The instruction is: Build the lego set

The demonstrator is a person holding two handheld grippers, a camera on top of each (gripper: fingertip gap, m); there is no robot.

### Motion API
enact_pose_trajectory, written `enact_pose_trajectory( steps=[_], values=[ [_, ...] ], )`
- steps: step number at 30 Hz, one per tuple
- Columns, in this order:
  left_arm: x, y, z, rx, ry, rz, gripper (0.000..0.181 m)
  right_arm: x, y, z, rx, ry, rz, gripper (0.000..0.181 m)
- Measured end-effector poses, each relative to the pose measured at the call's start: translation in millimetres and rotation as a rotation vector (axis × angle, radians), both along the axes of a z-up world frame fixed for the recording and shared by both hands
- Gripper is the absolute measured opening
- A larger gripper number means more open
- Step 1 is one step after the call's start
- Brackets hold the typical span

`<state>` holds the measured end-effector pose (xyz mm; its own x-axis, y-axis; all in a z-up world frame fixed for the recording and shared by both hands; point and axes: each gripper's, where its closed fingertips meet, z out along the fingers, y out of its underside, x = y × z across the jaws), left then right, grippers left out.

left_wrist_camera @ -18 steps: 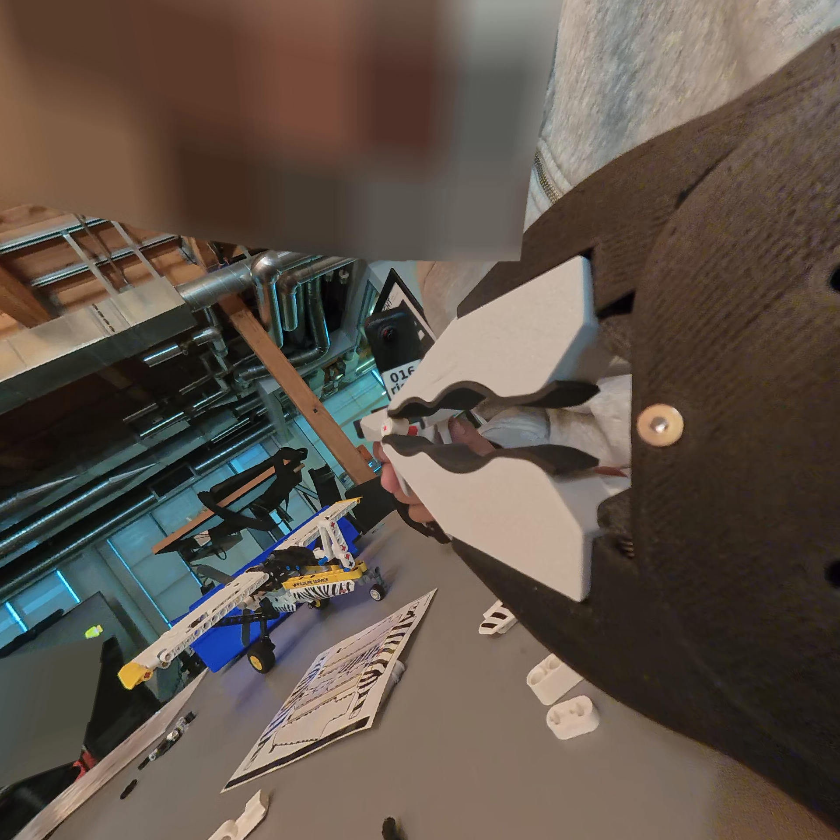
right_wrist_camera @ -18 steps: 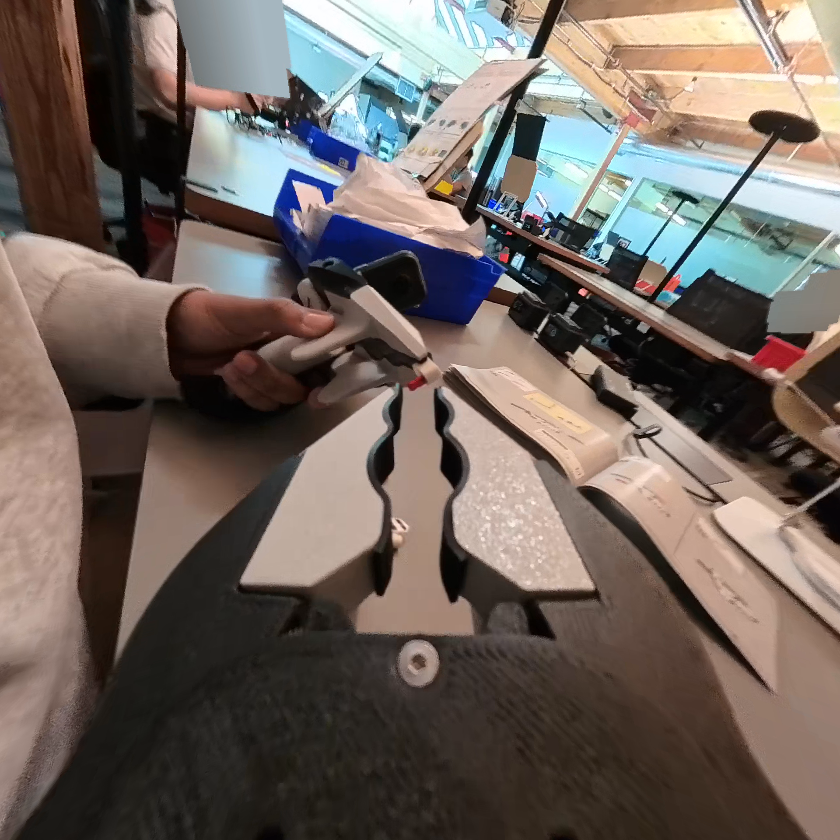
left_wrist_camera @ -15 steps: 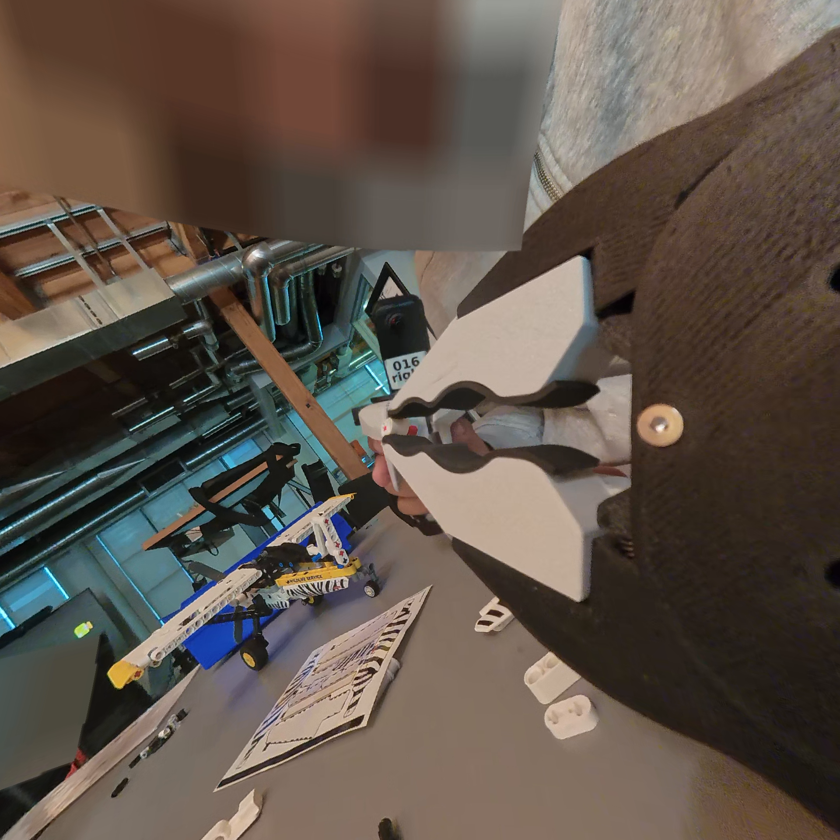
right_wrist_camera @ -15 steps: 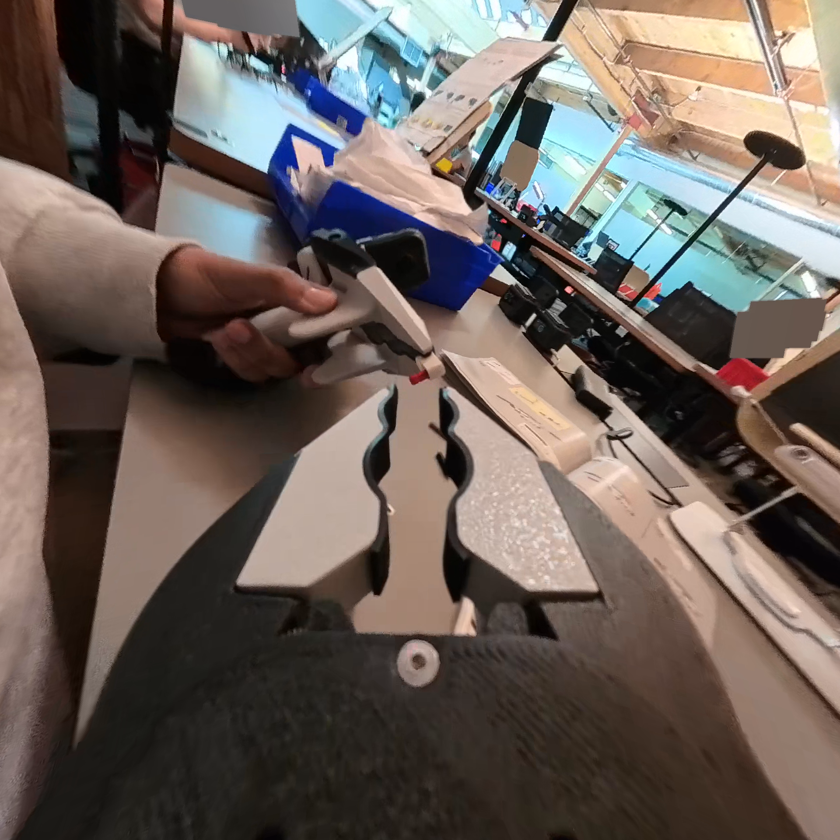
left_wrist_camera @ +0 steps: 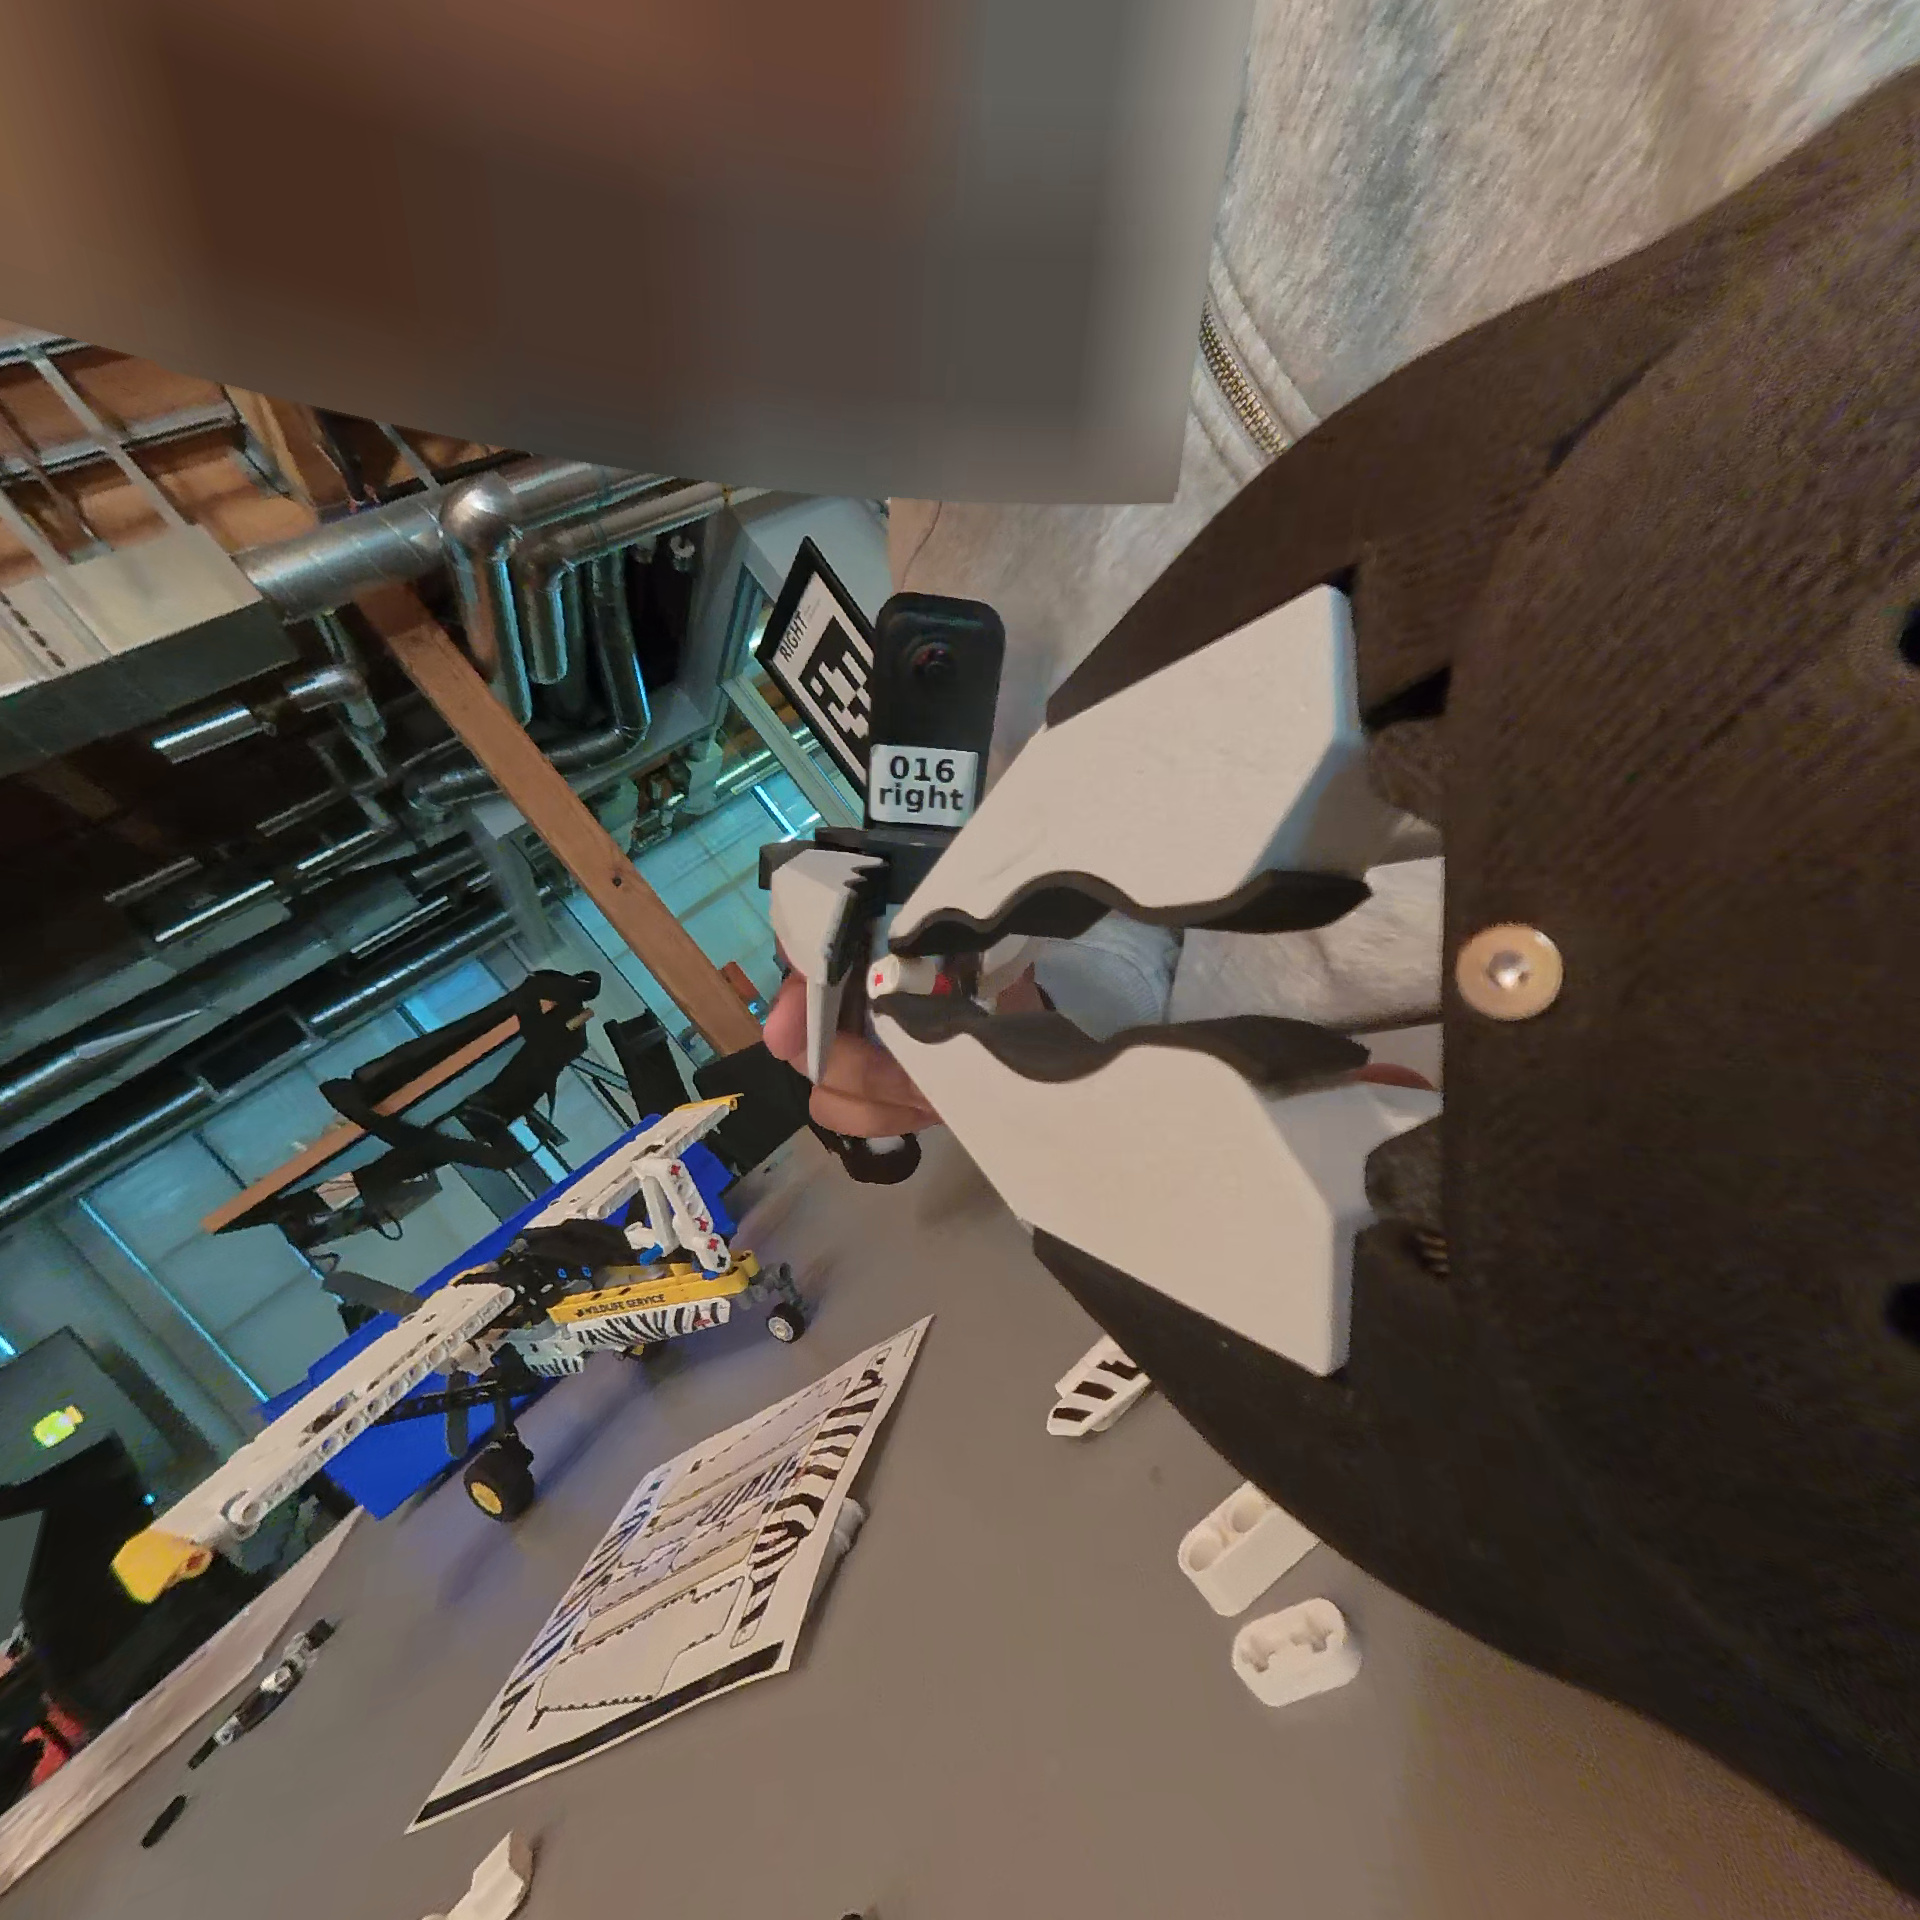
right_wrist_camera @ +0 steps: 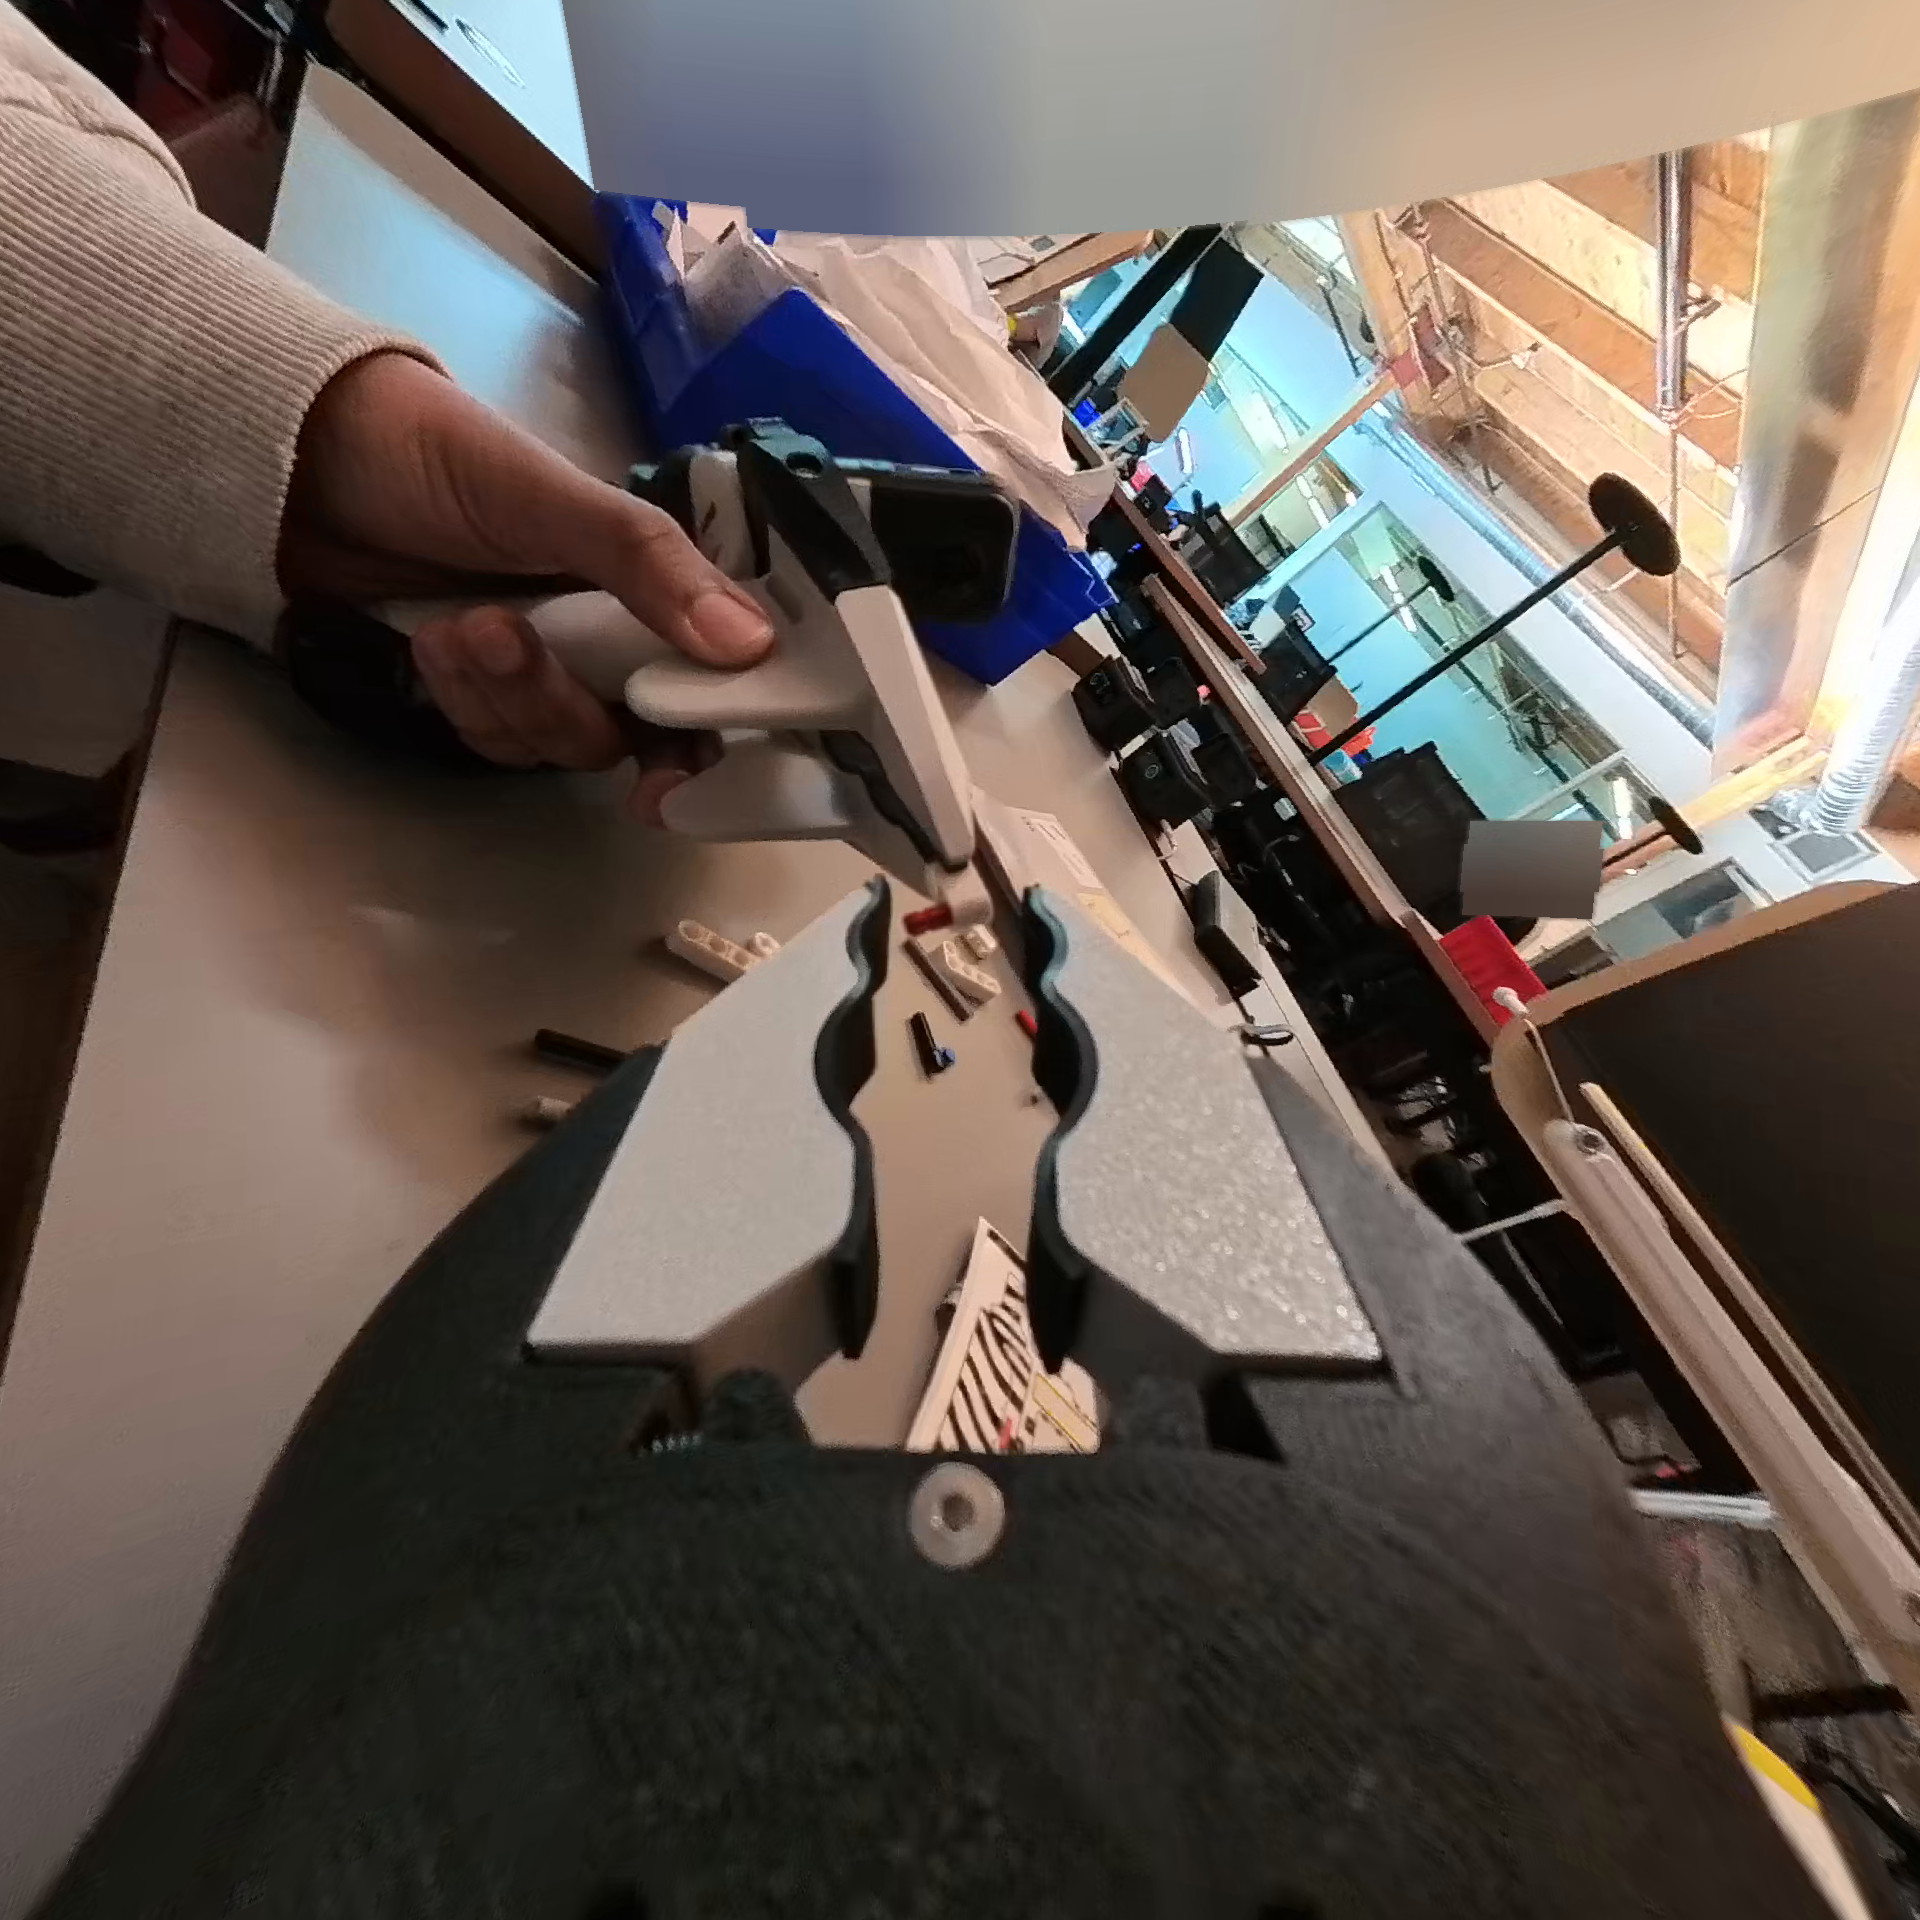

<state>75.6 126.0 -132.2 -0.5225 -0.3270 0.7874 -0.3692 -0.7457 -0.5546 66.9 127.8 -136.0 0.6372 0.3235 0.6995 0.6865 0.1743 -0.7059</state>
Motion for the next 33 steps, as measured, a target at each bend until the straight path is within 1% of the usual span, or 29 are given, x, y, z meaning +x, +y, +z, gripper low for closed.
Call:
enact_pose_trajectory(
  steps=[1,5,8,13,15,19,24,33],
  values=[
    [0.4,-1.4,-1.4,0.008,0.008,-0.005,0.004,-1.1,-0.5,-1.0,-0.008,0.004,0.012,0.024],
    [1.0,-6.8,-6.1,0.031,0.039,-0.035,0.004,-3.4,-3.3,-8.3,-0.046,-0.042,0.047,0.016],
    [0.3,-9.9,-6.9,0.043,0.043,-0.054,0.004,-4.0,-6.2,-9.4,-0.051,-0.113,0.072,0.016],
    [1.0,-12.5,-10.0,0.061,0.063,-0.065,0.004,-4.1,-9.1,-18.0,-0.094,-0.151,0.12,0.022],
    [1.7,-15.7,-12.5,0.083,0.075,-0.074,0.004,-2.1,-11.2,-18.5,-0.096,-0.158,0.127,0.016],
    [3.2,-18.2,-15.6,0.111,0.091,-0.071,0.004,-0.3,-13.4,-21.7,-0.117,-0.175,0.12,0.016],
    [3.7,-16.2,-15.6,0.107,0.093,-0.059,0.004,1.0,-11.1,-21.8,-0.145,-0.152,0.091,0.015],
    [4.3,-14.7,-16.1,0.106,0.098,-0.048,0.004,1.7,-9.2,-21.9,-0.154,-0.115,0.098,0.014]
  ],
)
